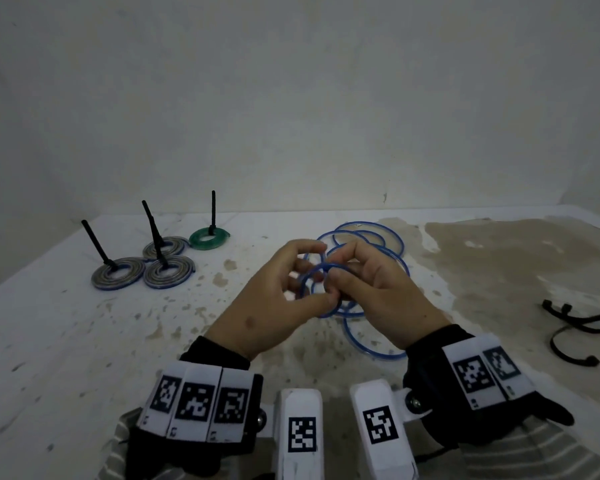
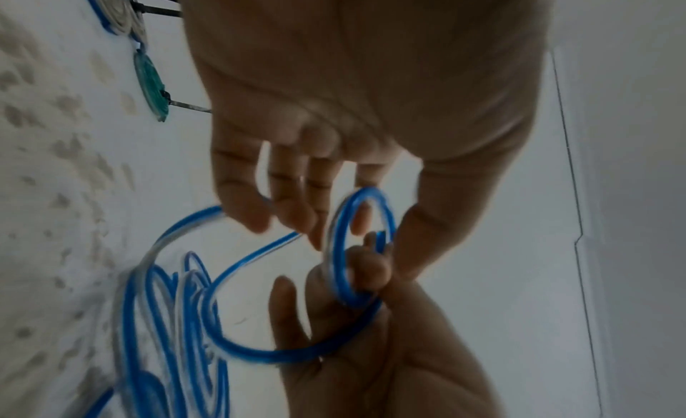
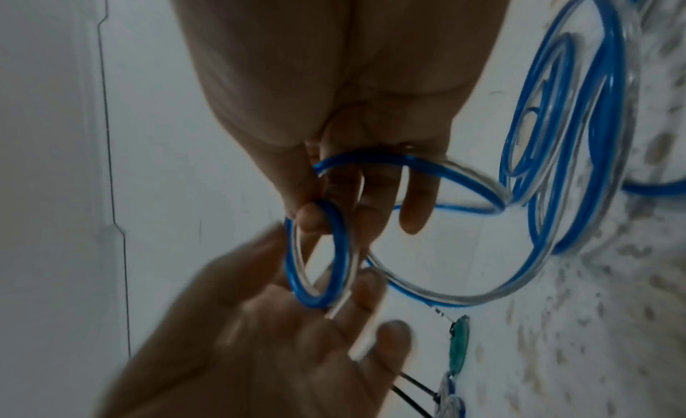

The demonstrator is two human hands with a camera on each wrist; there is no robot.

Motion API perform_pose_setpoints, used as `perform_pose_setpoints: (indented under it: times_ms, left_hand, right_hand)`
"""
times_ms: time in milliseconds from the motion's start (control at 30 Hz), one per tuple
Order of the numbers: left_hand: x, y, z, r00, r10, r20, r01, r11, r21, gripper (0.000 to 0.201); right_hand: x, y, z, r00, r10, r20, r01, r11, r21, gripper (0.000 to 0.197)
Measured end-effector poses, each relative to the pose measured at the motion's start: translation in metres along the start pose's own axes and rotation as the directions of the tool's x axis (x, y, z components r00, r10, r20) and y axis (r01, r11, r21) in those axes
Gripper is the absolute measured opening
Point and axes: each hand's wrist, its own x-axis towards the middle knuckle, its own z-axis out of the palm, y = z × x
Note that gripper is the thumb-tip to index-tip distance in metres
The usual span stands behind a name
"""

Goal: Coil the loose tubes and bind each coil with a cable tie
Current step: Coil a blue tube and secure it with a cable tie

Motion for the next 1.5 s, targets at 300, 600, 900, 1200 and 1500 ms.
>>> perform_pose_setpoints:
  times_ms: [300,600,900,1200,1500]
  left_hand:
    - [-0.003,0.007,-0.009,0.995,0.069,-0.067,-0.067,0.997,0.028,0.025]
    - [-0.006,0.011,-0.009,0.989,-0.067,0.128,0.023,0.949,0.313,0.016]
    - [-0.006,0.007,-0.007,0.997,-0.053,-0.057,0.065,0.972,0.228,0.010]
    - [-0.007,0.011,-0.003,0.988,-0.156,-0.017,0.156,0.988,-0.017,0.014]
    - [-0.009,0.021,-0.009,0.988,-0.131,0.078,0.117,0.979,0.169,0.013]
  right_hand:
    - [-0.003,0.000,0.008,0.993,0.092,0.071,-0.077,0.979,-0.188,0.014]
    - [-0.005,-0.002,0.011,0.986,0.124,0.112,-0.079,0.937,-0.341,0.023]
    - [-0.003,-0.004,-0.002,0.998,0.006,0.070,0.018,0.943,-0.332,0.005]
    - [-0.002,-0.006,-0.013,0.996,-0.074,0.057,0.086,0.964,-0.253,0.014]
    - [-0.005,-0.010,-0.011,0.989,-0.093,0.111,0.132,0.896,-0.425,0.009]
